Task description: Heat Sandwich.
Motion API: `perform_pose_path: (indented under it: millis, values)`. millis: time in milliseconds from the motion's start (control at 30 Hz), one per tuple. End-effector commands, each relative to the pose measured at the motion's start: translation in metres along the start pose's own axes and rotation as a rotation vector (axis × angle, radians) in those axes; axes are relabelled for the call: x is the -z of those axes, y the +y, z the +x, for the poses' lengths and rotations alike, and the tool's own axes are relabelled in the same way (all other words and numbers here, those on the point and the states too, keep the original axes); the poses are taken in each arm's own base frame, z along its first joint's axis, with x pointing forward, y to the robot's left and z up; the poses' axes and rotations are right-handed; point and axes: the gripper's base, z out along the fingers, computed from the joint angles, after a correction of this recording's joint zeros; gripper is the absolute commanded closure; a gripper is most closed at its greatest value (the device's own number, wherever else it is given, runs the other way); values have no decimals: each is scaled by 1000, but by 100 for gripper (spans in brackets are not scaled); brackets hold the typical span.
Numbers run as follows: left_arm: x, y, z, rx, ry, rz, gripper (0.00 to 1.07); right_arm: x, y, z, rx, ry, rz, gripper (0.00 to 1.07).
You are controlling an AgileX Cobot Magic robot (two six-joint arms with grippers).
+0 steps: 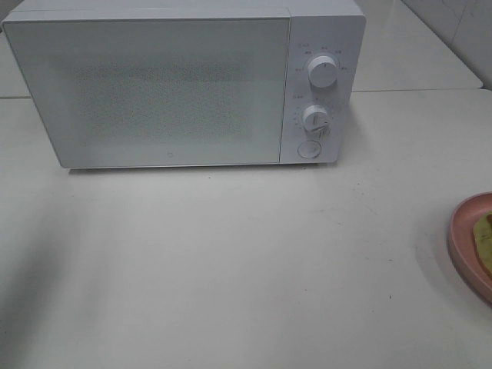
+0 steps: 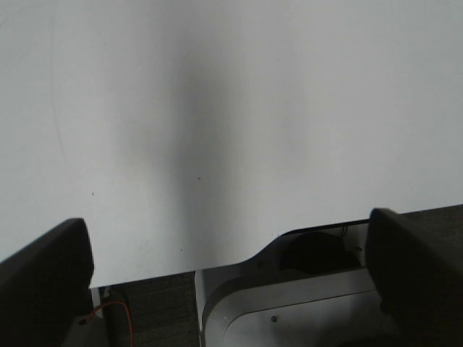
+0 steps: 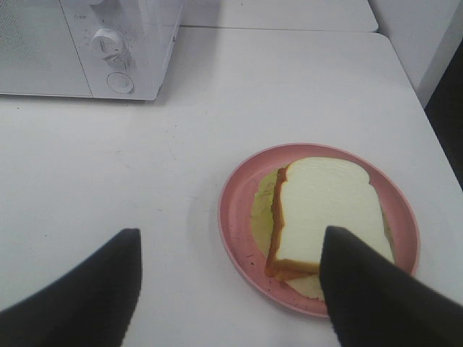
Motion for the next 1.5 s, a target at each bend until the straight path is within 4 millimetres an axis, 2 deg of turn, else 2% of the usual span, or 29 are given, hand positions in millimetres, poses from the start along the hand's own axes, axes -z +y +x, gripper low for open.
perform_pose_path:
  millis: [33,200,333,367,433,500,533,633,767,800,1133,1500]
  values:
    - [9,3,30,20,-42,-12,10,3,0,2,-7,-35,7,39]
    - [16,1,48,12,-88,-13,10,3,0,2,-7,-35,7,39]
    - [25,-1,86,-6,-176,-14,10,3,0,2,-7,-35,7,39]
    - [25,-1,86,-6,-176,-14,10,3,0,2,-7,-35,7,39]
    - [27,-2,98,-12,-206,-14,10,3,0,2,-7,-35,7,39]
    - [31,-3,117,-25,-278,-15,10,3,0,2,-7,-35,7,39]
    - [31,-3,117,-25,-278,-15,10,3,0,2,-7,-35,7,39]
    - [34,-4,140,-39,-371,-16,10,3,0,2,-7,-35,7,39]
    - [34,-4,154,-50,-435,-21,10,3,0,2,-7,-35,7,39]
    - [38,-5,161,-58,-500,-26,10,3,0,2,-7,-35,7,39]
    - [44,-5,189,-84,-755,-38,10,3,0,2,-8,-35,7,42]
    - [48,-6,202,-97,-837,-40,10,3,0,2,-8,-35,7,42]
